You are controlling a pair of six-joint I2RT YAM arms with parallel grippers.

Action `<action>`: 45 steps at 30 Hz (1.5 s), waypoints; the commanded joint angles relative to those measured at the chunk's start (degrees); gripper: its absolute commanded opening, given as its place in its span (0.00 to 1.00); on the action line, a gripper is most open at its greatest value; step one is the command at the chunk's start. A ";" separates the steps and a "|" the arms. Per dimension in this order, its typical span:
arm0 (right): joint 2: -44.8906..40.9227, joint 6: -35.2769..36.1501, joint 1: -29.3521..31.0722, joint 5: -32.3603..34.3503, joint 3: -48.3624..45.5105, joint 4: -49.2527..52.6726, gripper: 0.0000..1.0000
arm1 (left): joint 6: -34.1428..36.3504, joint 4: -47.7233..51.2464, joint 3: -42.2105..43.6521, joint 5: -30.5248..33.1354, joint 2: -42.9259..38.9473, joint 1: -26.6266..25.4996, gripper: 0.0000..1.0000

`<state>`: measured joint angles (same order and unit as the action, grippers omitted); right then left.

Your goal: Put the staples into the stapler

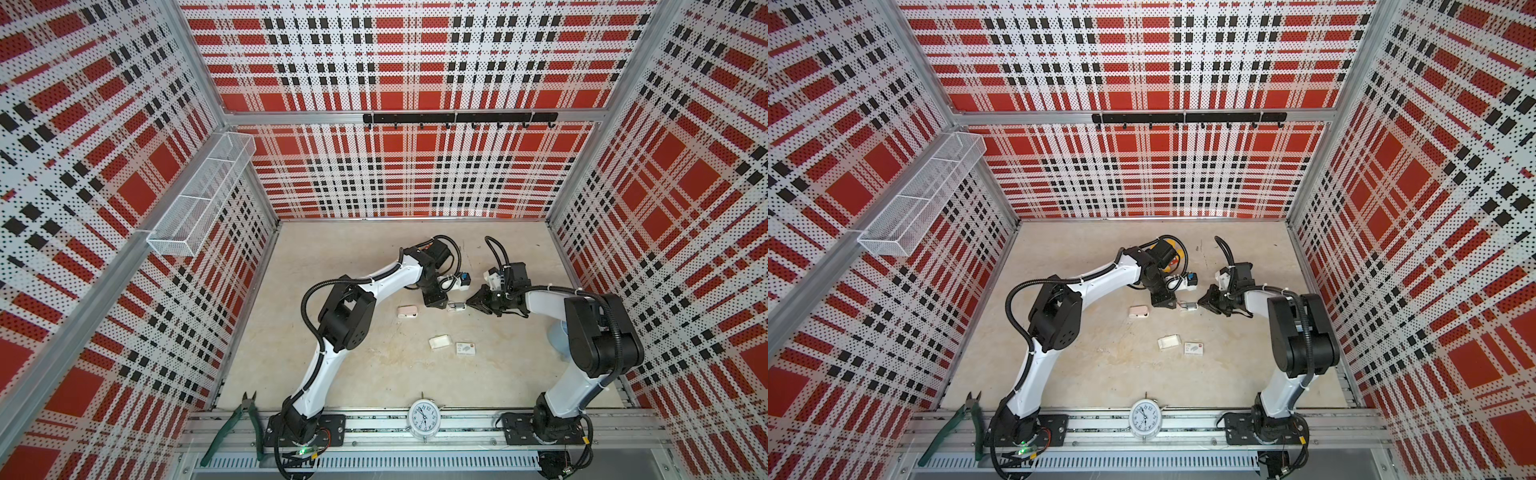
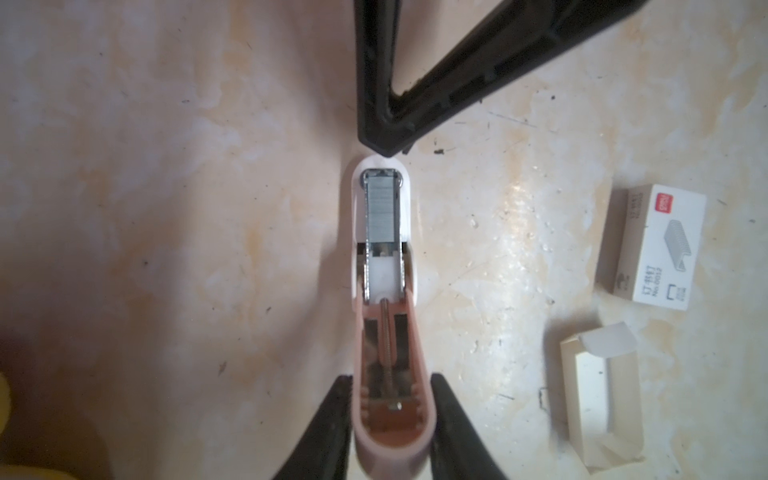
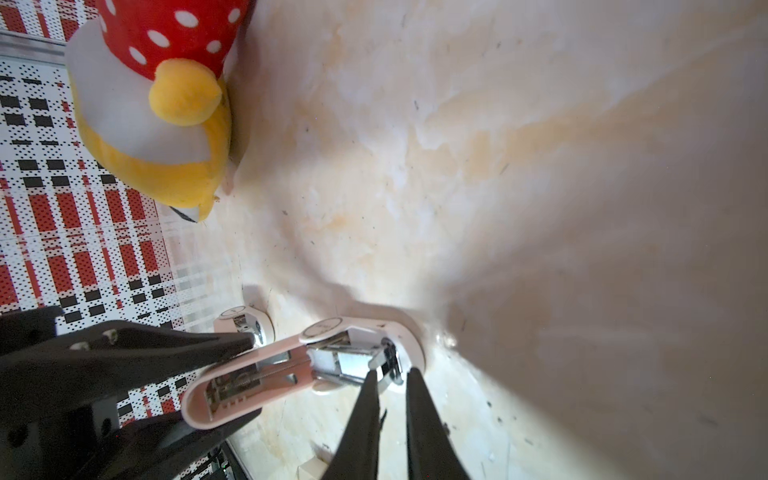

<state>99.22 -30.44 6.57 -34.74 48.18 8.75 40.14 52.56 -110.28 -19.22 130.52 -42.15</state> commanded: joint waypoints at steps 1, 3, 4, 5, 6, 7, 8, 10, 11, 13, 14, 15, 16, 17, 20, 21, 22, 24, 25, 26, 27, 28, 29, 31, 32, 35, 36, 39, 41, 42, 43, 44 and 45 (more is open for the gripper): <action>1.44 1.34 0.00 -1.09 -0.12 -1.61 0.15 | 0.03 1.32 -1.96 -0.70 -2.64 0.07 0.35; 1.93 1.49 -0.06 -0.87 -0.10 -1.63 0.15 | -0.04 1.47 -1.98 -0.64 -2.73 0.14 0.35; 2.16 1.76 -0.06 -0.70 -0.03 -1.63 0.15 | -0.06 1.49 -2.03 -0.68 -2.74 0.16 0.35; 2.28 1.84 -0.06 -0.44 -0.03 -1.59 0.15 | -0.06 1.49 -2.07 -0.70 -2.81 0.18 0.35; 2.51 1.89 -0.06 -0.27 0.03 -1.63 0.15 | -0.21 1.57 -2.07 -0.73 -2.83 0.22 0.35; 2.71 1.90 -0.06 -0.26 0.00 -1.79 0.14 | -0.24 1.56 -2.11 -0.73 -2.90 0.23 0.35; 2.81 1.83 -0.05 -0.41 0.06 -2.02 0.14 | -0.33 1.59 -2.05 -0.92 -2.97 0.27 0.34; 2.86 1.72 -0.06 -0.63 0.15 -2.48 0.14 | -0.59 1.54 -2.12 -1.08 -2.95 0.27 0.34; 3.00 1.83 -0.06 -0.67 0.21 -2.51 0.14 | -0.60 1.56 -2.14 -1.14 -2.90 0.30 0.34; 3.41 2.16 -0.06 -0.60 0.54 -2.14 0.14 | -0.79 1.58 -2.40 -1.43 -2.82 0.30 0.33; 3.51 2.22 -0.06 -0.77 0.68 -2.10 0.14 | -0.85 1.53 -2.48 -1.43 -2.82 0.28 0.32; 3.48 2.22 -0.06 -0.74 0.53 -2.10 0.14 | -0.85 1.62 -2.67 -1.54 -2.73 0.30 0.31; 3.39 2.30 -0.08 -0.51 0.47 -2.15 0.14 | -0.86 1.75 -2.78 -1.63 -2.70 0.16 0.30; 3.35 2.32 -0.06 -0.63 0.50 -2.28 0.14 | -0.86 1.76 -2.97 -1.58 -2.71 0.18 0.30; 3.50 2.65 -0.06 -0.94 0.59 -2.18 0.14 | -0.96 1.83 -3.35 -1.67 -2.51 0.10 0.28; 3.56 2.83 -0.06 -0.90 0.60 -2.00 0.14 | -0.98 1.88 -3.51 -1.62 -2.45 0.12 0.27; 3.57 3.09 -0.06 -0.77 0.67 -1.81 0.14 | -0.94 1.99 -3.74 -1.63 -2.36 -0.01 0.27; 3.78 3.28 -0.06 -0.83 0.83 -1.72 0.14 | -0.88 2.13 -4.09 -1.62 -2.18 -0.11 0.26; 4.02 3.28 -0.05 -0.86 0.99 -1.66 0.14 | -0.85 2.17 -4.23 -1.59 -2.08 -0.21 0.26; 4.17 3.28 -0.06 -1.06 1.03 -1.64 0.13 | -0.85 2.18 -4.34 -1.63 -2.03 -0.32 0.26; 4.33 3.31 -0.06 -1.12 1.02 -1.72 0.13 | -0.93 2.14 -4.46 -1.66 -1.99 -0.38 0.26; 4.27 3.19 -0.06 -1.18 0.89 -1.83 0.13 | -0.98 2.28 -4.55 -1.74 -1.92 -0.45 0.26; 4.10 3.19 -0.06 -1.13 0.76 -2.07 0.13 | -0.91 2.28 -4.63 -1.63 -1.82 -0.49 0.26; 4.14 3.08 -0.06 -1.27 0.69 -2.32 0.13 | -0.51 2.30 -4.75 -1.26 -1.63 -0.81 0.26; 4.09 2.98 -0.06 -1.39 0.77 -2.33 0.13 | -0.34 2.38 -4.69 -0.96 -1.52 -0.91 0.26; 4.00 3.05 -0.06 -1.64 0.86 -2.33 0.12 | 0.06 2.52 -4.68 -0.29 -1.07 -1.18 0.25; 4.05 3.10 -0.06 -1.79 0.82 -2.29 0.12 | 0.20 2.62 -4.76 -0.30 -0.97 -1.18 0.24; 4.31 3.15 -0.03 -2.00 0.86 -2.34 0.12 | 0.53 2.73 -4.85 0.00 -0.77 -1.32 0.24; 4.36 3.26 0.02 -2.00 0.72 -2.33 0.12 | 0.71 2.77 -5.11 0.28 -0.60 -1.45 0.24; 4.37 3.24 0.02 -2.14 0.77 -2.32 0.12 | 0.96 2.96 -5.44 0.45 -0.42 -1.58 0.24; 4.43 3.28 0.03 -2.11 0.72 -2.49 0.12 | 1.21 3.18 -5.77 0.62 -0.16 -1.66 0.24; 4.45 3.28 0.02 -2.17 0.74 -2.48 0.12 | 1.41 3.46 -6.23 0.87 0.21 -1.85 0.24; 4.43 3.28 0.05 -2.17 0.75 -2.44 0.12 | 1.45 3.68 -6.72 1.02 0.43 -1.89 0.24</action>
<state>102.39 -28.67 6.57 -36.27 48.21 7.88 39.92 55.05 -114.37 -18.15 130.19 -43.00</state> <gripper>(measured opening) 0.117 0.259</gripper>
